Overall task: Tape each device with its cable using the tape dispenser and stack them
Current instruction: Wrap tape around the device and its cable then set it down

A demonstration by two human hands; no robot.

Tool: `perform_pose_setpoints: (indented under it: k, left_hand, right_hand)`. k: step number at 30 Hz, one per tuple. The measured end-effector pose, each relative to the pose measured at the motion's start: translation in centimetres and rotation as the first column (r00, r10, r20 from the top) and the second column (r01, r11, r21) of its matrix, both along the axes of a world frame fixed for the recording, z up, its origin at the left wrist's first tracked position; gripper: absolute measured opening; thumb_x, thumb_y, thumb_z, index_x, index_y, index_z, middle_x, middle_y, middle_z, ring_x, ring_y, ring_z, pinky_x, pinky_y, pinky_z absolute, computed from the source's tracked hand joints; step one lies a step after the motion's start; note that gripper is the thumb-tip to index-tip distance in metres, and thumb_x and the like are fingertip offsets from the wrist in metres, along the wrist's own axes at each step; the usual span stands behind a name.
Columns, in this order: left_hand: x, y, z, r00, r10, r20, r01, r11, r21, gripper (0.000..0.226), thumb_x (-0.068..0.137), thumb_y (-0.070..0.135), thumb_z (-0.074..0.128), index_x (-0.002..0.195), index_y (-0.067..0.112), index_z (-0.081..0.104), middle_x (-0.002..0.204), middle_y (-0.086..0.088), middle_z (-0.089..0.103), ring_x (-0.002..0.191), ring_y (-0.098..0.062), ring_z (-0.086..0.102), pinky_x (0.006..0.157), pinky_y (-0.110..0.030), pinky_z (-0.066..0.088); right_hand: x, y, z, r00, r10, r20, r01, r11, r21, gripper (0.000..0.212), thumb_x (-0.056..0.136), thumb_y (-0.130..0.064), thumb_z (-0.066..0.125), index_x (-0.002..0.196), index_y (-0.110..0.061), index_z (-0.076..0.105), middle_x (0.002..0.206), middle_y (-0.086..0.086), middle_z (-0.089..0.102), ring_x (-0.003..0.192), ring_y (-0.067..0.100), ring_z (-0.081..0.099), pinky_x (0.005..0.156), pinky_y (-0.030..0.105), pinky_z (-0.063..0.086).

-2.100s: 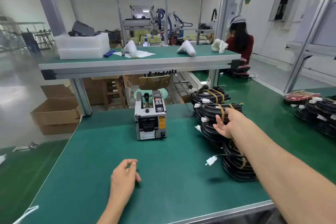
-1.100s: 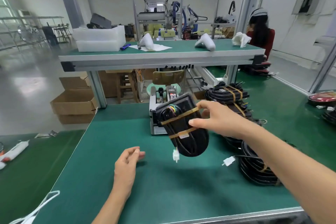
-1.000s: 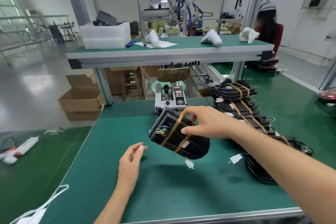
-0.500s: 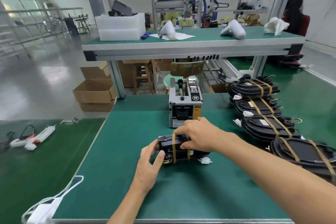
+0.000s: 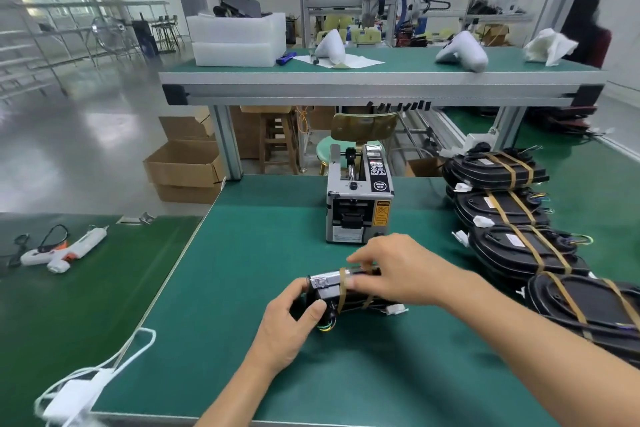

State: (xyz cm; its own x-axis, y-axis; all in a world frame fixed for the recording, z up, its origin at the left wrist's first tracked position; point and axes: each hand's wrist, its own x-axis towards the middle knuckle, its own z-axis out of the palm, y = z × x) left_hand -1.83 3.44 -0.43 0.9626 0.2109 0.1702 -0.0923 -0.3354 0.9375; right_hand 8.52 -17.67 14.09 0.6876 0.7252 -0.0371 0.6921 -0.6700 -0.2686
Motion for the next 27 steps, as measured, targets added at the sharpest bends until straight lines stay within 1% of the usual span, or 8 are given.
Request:
perform_pose_setpoints:
  k: [2, 4, 8, 10, 13, 18, 23, 27]
  left_hand:
    - [0.0, 0.0, 0.0, 1.000, -0.005, 0.002, 0.005, 1.000, -0.005, 0.053, 0.092, 0.077, 0.064, 0.128, 0.039, 0.069, 0.122, 0.005, 0.078, 0.115, -0.020, 0.073, 0.106, -0.048, 0.055]
    - [0.0, 0.0, 0.0, 1.000, -0.010, 0.010, 0.010, 1.000, -0.016, 0.053, 0.091, 0.078, 0.064, 0.127, 0.039, 0.068, 0.121, 0.004, 0.078, 0.113, -0.021, 0.073, 0.105, -0.050, 0.055]
    - [-0.1, -0.1, 0.0, 1.000, -0.019, 0.021, 0.019, 0.999, -0.031, 0.053, 0.092, 0.076, 0.067, 0.128, 0.037, 0.070, 0.119, 0.003, 0.079, 0.111, -0.022, 0.074, 0.104, -0.052, 0.056]
    - [-0.1, -0.1, 0.1, 1.000, -0.022, 0.019, 0.023, 0.999, -0.039, 0.052, 0.093, 0.074, 0.068, 0.129, 0.037, 0.070, 0.121, 0.003, 0.079, 0.113, -0.020, 0.074, 0.104, -0.050, 0.056]
    - [-0.1, -0.1, 0.2, 1.000, -0.023, 0.014, 0.024, 0.998, -0.062, 0.052, 0.091, 0.073, 0.070, 0.129, 0.037, 0.071, 0.123, 0.003, 0.079, 0.116, -0.021, 0.074, 0.106, -0.049, 0.056]
    - [-0.1, 0.0, 0.3, 1.000, -0.025, 0.018, 0.027, 0.994, -0.108, 0.056, 0.088, 0.072, 0.074, 0.127, 0.033, 0.074, 0.122, 0.002, 0.079, 0.117, -0.023, 0.074, 0.107, -0.048, 0.056]
    - [-0.1, 0.1, 0.4, 1.000, -0.009, 0.027, 0.012, 0.995, -0.101, 0.055, 0.087, 0.068, 0.076, 0.124, 0.027, 0.075, 0.117, 0.004, 0.080, 0.112, -0.021, 0.075, 0.105, -0.050, 0.056]
    - [-0.1, 0.1, 0.4, 0.999, -0.011, 0.033, 0.015, 0.994, -0.104, 0.060, 0.084, 0.075, 0.075, 0.122, 0.029, 0.076, 0.116, 0.004, 0.080, 0.111, -0.020, 0.075, 0.104, -0.048, 0.057]
  right_hand:
    - [1.5, 0.6, 0.7, 0.986, -0.104, -0.130, 0.127, 0.974, 0.187, 0.022, 0.095, -0.048, 0.065, 0.102, -0.032, 0.079, 0.090, -0.012, 0.077, 0.086, 0.007, 0.068, 0.088, 0.033, 0.056]
    - [3.3, 1.7, 0.4, 0.922, -0.255, -0.291, 0.351, 0.870, 0.348, 0.019, 0.096, -0.030, 0.064, 0.082, -0.030, 0.077, 0.081, -0.009, 0.076, 0.066, 0.006, 0.063, 0.076, 0.033, 0.058]
    - [6.7, 4.7, -1.8, 0.630, -0.458, -0.627, 0.761, 0.524, 0.382, 0.020, 0.091, -0.001, 0.059, 0.100, 0.011, 0.071, 0.081, 0.015, 0.069, 0.057, 0.022, 0.059, 0.064, 0.040, 0.055]
    - [7.6, 5.9, -2.5, 0.496, -0.469, -0.731, 0.861, 0.378, 0.342, 0.024, 0.090, 0.004, 0.058, 0.109, 0.016, 0.066, 0.077, 0.013, 0.062, 0.051, 0.022, 0.060, 0.051, 0.028, 0.048]
    - [8.6, 7.0, -3.2, 0.391, -0.488, -0.781, 0.920, 0.238, 0.312, 0.021, 0.090, 0.005, 0.058, 0.108, 0.007, 0.070, 0.072, 0.013, 0.068, 0.044, 0.018, 0.057, 0.039, 0.024, 0.036]
    - [8.9, 7.8, -3.5, 0.329, -0.437, -0.837, 0.940, 0.063, 0.336, 0.021, 0.089, 0.008, 0.061, 0.107, 0.010, 0.071, 0.085, 0.017, 0.071, 0.046, 0.017, 0.051, 0.030, 0.013, 0.030]
    - [8.7, 8.1, -3.2, 0.346, -0.336, -0.876, 0.933, 0.029, 0.358, 0.022, 0.090, 0.002, 0.067, 0.112, 0.006, 0.069, 0.089, 0.016, 0.072, 0.055, 0.017, 0.058, 0.040, 0.022, 0.045]
    - [9.3, 8.5, -3.4, 0.236, -0.273, -0.932, 0.955, -0.113, 0.275, 0.025, 0.092, 0.004, 0.065, 0.117, 0.001, 0.067, 0.072, 0.017, 0.064, 0.046, 0.016, 0.048, 0.032, 0.017, 0.036]
